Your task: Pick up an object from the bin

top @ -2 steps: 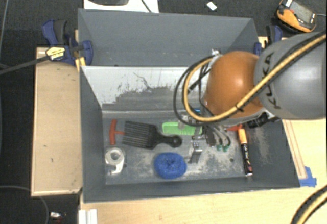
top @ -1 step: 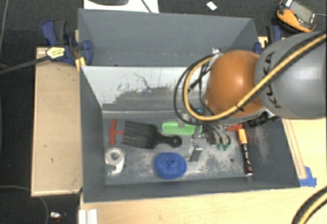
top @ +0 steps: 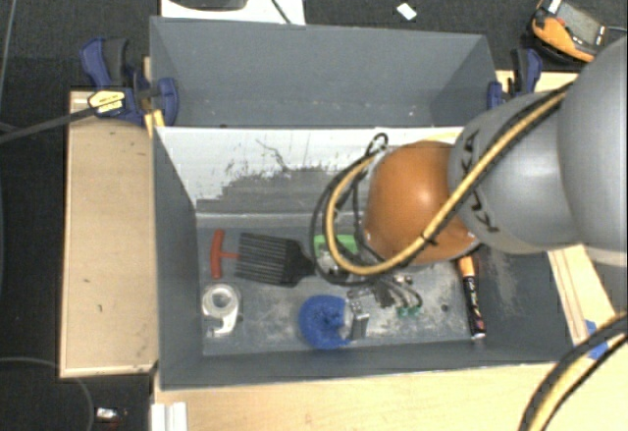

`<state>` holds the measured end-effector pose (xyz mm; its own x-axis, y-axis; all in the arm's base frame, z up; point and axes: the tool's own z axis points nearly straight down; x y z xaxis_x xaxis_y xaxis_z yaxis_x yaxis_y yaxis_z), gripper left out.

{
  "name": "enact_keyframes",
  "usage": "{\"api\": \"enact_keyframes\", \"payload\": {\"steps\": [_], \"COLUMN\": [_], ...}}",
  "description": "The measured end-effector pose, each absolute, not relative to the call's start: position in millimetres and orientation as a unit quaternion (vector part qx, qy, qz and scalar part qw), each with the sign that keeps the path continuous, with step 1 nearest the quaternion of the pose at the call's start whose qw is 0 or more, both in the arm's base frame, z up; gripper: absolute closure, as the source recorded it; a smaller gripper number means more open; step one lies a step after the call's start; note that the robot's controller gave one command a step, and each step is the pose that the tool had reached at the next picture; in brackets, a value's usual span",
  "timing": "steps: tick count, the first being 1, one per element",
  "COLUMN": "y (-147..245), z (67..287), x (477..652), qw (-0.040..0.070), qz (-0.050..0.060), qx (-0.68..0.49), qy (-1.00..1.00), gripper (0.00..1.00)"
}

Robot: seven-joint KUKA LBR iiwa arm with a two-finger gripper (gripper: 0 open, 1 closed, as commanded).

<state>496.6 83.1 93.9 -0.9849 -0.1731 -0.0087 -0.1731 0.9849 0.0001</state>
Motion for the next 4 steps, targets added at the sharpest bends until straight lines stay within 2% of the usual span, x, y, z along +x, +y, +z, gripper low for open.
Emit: {"api": "enact_keyframes", "payload": {"steps": [1,2,3,4], "y": [92.1,130.2,104.2,80.9], "z": [112.2,99.3,75.6,70.2], "x": [482.4,476.7,480.1,479.3], "qw": [0.002,0.000,0.005,-0.001], "qz": [0.000,0.002,0.000,0.002], "qx": [-0.124,-0.166,-0.245,-0.152], "qy": [0.992,0.986,0.969,0.988], "gripper": [0.00,0.00,0.00,1.00]}}
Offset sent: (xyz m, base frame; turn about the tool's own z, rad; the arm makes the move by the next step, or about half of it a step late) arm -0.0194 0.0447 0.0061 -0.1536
